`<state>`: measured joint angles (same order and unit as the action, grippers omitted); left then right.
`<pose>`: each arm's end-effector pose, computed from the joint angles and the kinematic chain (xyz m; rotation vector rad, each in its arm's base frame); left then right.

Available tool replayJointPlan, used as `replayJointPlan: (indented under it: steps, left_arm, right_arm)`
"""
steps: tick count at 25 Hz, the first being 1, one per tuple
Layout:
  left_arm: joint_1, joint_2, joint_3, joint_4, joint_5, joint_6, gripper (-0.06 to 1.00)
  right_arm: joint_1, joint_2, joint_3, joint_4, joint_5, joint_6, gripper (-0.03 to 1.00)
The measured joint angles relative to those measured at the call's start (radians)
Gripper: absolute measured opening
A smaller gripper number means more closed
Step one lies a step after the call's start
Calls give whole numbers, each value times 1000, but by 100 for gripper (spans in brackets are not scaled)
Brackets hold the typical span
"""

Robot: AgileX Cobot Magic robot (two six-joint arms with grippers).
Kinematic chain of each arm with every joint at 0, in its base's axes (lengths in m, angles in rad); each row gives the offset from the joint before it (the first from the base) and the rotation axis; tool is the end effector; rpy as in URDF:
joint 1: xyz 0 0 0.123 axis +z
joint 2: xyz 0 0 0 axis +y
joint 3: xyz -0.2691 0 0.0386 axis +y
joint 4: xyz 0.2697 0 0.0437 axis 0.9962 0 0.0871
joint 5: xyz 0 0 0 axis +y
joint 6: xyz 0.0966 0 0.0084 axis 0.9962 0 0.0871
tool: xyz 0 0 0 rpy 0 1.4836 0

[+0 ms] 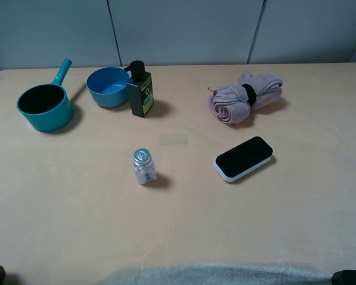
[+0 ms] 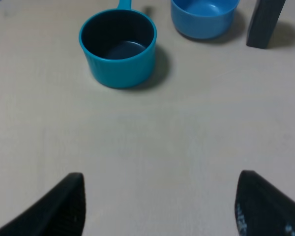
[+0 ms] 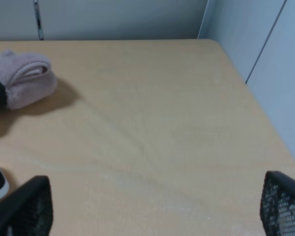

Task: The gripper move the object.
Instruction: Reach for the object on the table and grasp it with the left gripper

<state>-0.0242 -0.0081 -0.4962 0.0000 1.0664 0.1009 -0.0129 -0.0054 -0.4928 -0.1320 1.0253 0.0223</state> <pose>0.0318 -0.0008 0.2836 0.1279 2.0420 0.0479 0.0339 -0.0114 0.2867 0.0385 2.0067 -0.1511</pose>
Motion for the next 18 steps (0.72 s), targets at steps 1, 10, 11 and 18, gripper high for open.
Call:
replayJointPlan:
  steps: [1, 10, 11, 18]
  left_arm:
    - [0, 0, 0, 0, 0, 0, 71]
    - [0, 0, 0, 0, 0, 0, 71]
    - [0, 0, 0, 0, 0, 0, 71]
    - [0, 0, 0, 0, 0, 0, 71]
  right_arm:
    - [0, 0, 0, 0, 0, 0, 64]
    - [0, 0, 0, 0, 0, 0, 64]
    - [0, 0, 0, 0, 0, 0, 64]
    - [0, 0, 0, 0, 0, 0, 64]
